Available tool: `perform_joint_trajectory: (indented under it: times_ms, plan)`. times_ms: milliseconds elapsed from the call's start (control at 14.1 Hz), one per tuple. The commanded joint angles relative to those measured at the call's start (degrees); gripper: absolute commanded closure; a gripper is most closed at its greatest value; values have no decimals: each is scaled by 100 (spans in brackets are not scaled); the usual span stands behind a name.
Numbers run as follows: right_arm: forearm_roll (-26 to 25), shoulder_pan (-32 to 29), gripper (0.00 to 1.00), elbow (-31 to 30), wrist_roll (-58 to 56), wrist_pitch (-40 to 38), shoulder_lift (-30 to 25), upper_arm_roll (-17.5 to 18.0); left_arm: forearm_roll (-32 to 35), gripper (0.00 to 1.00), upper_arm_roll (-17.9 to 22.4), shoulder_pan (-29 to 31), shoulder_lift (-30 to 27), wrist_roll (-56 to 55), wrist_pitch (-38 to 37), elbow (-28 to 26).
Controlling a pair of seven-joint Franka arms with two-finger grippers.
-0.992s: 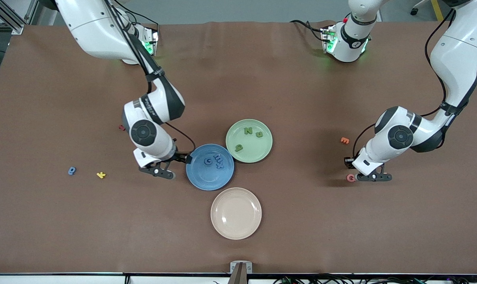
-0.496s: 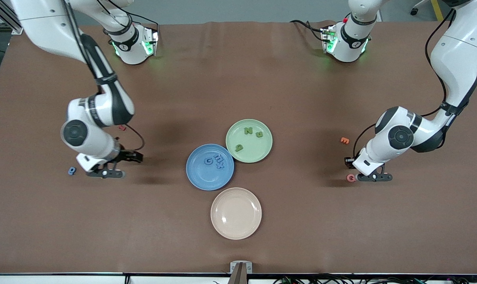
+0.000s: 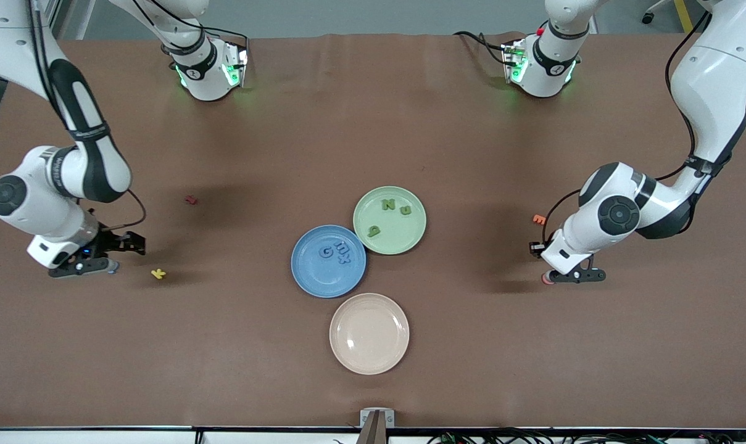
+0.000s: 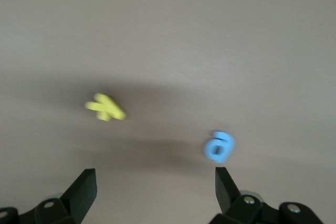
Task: Sort letters by color into matching plates
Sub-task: 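Release the c on the blue plate and reach the right gripper back, then carry the green B to the green plate while the right grasps blue a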
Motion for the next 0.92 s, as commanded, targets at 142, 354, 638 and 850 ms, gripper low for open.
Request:
perform_joint_trajectory:
  times_ms: [142, 354, 638, 850]
  plan:
    - [-87, -352, 0, 329, -684, 327, 515, 142, -98, 90, -302, -693, -119, -1479, -317, 146]
    - [-78, -378, 1, 435, -729, 371, 683, 142, -133, 90, -249, -1536, -40, -2473, -317, 356]
    - [-78, -545, 3, 926, -939, 319, 1192, 142, -142, 90, 294, -2907, 197, -3450, -308, 953]
    - [-78, -563, 3, 945, -966, 309, 1289, 142, -386, 90, 953, -4058, 460, -3864, -308, 1629]
